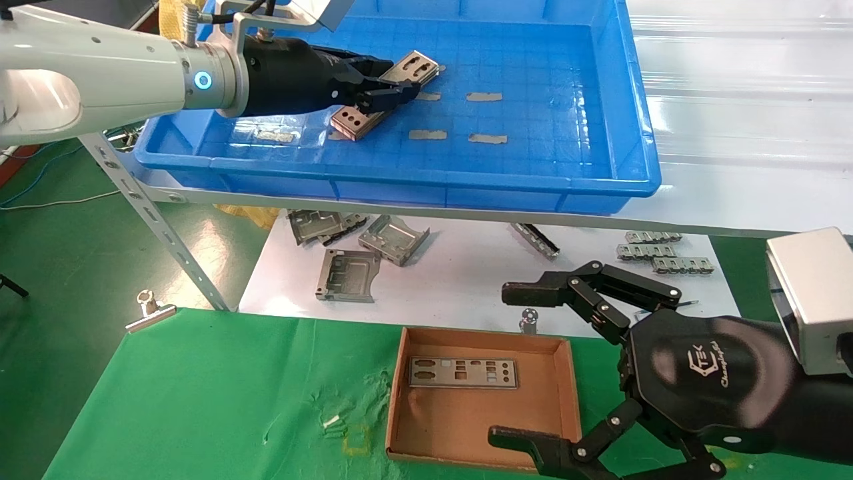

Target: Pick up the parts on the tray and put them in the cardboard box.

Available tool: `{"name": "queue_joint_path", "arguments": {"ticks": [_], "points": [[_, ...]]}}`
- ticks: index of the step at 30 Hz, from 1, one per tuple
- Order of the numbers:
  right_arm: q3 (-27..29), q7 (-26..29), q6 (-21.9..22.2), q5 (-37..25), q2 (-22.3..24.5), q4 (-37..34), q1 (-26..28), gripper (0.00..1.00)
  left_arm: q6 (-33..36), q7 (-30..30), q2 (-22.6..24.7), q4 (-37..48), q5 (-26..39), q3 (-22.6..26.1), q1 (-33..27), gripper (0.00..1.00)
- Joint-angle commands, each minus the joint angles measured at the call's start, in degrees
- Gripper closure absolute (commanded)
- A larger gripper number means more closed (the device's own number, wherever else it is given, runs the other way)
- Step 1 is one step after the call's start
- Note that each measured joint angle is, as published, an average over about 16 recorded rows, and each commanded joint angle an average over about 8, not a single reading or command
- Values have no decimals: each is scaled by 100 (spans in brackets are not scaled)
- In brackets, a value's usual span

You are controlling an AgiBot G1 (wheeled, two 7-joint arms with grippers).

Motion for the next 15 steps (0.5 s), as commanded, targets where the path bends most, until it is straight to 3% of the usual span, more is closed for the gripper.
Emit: {"name": "queue_joint_path", "arguments": {"ticks": [1, 7, 8, 15], "points": [[0, 0, 0, 0, 0, 0, 0, 0, 11, 13, 0, 7, -20, 11, -7, 0], [-1, 0, 0, 0, 0, 0, 0, 0, 36, 30, -1, 15, -76, 47, -19, 0], [-1, 0, 0, 0, 0, 0, 0, 0, 43, 31, -2, 16, -85, 53, -21, 4], [-1, -1, 1, 1, 0, 0, 0, 0, 98, 30, -6, 34, -139, 98, -35, 89]]}}
